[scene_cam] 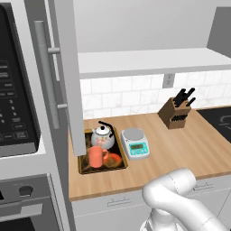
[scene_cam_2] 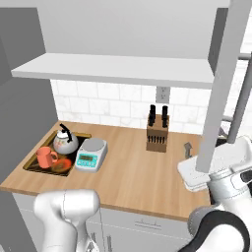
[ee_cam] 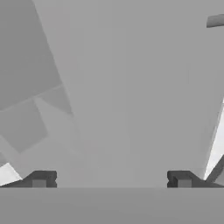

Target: Pick the kettle from the counter and place it on the tray. Then pick the mug from the cabinet and place it on the tray. Then close the cabinet doors.

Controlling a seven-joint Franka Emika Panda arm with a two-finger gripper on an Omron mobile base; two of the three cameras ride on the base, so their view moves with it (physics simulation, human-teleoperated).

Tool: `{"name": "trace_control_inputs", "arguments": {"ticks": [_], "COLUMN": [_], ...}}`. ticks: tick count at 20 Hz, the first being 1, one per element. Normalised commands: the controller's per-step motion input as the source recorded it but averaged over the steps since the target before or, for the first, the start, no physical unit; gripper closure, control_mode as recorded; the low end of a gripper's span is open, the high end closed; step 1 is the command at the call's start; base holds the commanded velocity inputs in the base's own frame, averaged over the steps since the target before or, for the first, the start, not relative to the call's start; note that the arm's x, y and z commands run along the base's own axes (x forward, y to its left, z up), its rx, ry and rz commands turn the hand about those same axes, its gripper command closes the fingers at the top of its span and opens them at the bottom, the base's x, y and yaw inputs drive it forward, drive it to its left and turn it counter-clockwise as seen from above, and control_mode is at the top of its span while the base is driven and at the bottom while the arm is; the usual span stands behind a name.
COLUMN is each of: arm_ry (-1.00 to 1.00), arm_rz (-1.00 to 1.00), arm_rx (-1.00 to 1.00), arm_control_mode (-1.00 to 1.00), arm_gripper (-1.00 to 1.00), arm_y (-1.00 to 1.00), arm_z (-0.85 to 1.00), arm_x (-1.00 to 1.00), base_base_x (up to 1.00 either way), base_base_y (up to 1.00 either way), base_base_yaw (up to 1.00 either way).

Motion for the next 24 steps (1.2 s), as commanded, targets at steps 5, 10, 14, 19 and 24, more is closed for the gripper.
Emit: {"name": "trace_control_inputs", "arguments": {"ticks": [5, 10, 14, 19, 24], "arm_ry": [-0.08, 0.04, 0.2, 0.33, 0.26], "arm_rz": [0.0, 0.0, -0.01, -0.01, 0.0], "arm_rx": [-0.28, -0.26, -0.24, -0.24, -0.15], "arm_control_mode": [-1.0, -1.0, -1.0, -1.0, -1.0], "arm_gripper": [-1.0, -1.0, -1.0, -1.0, -1.0], "arm_y": [0.95, 0.7, 0.52, 0.53, 0.35], "arm_z": [0.43, 0.49, 0.35, 0.03, 0.0], "arm_x": [0.16, 0.41, 0.57, 0.81, 0.98], "base_base_x": [0.0, 0.0, 0.0, 0.0, 0.0], "base_base_y": [0.0, 0.0, 0.0, 0.0, 0.0], "base_base_yaw": [0.0, 0.0, 0.0, 0.0, 0.0]}}
